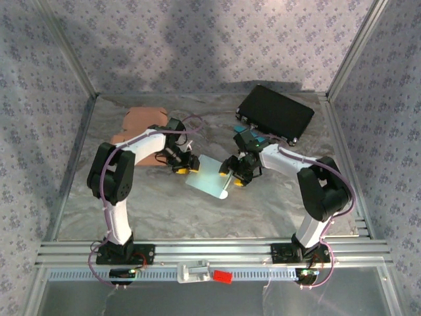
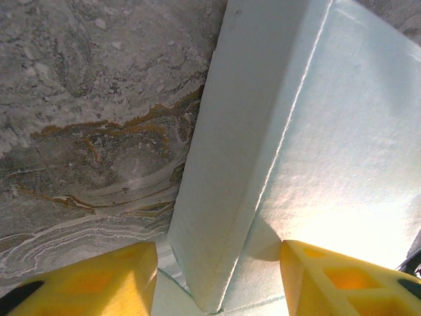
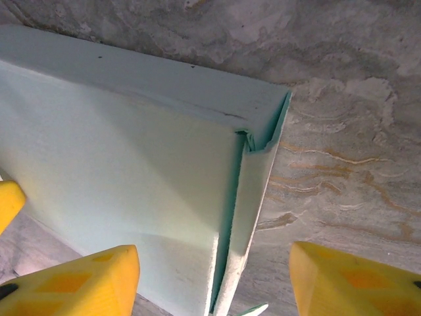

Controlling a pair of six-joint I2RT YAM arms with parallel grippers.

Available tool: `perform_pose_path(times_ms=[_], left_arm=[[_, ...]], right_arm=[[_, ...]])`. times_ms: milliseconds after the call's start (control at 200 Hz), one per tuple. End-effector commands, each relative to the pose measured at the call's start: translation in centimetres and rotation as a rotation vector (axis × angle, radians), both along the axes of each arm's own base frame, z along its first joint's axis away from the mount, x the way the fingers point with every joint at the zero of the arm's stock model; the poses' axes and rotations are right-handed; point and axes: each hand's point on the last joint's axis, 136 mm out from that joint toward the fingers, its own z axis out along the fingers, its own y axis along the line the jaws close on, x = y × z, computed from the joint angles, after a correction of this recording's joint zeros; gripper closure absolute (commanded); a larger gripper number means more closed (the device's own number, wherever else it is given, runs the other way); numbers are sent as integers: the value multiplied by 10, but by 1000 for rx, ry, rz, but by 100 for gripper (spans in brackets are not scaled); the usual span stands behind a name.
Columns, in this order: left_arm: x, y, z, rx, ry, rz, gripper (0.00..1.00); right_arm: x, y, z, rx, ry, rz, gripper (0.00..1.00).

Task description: Fold the paper box

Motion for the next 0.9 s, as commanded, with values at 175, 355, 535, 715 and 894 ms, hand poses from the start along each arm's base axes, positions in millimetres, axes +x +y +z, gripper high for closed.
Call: perform_pose_path(times_ms=[175,355,535,715,894], left_arm=[[-8,-5,-5,17,23,-1,54],[-22,-13,-2,0,35,13,59],[-38,-24,4,-36,34,45,62],[-53,-35,9,-79,58,61,65],[-44,-34,41,-113,6,97,57]], right_arm=[[-2,-7,-11,-28,21,32,52],[-1,-15,-11,-50,1,94,59],[-8,-28,-10,-73,17,170,63],[-9,-40,-6,-83,10,225,65],[5,-54,24,-42,-90,210,60]])
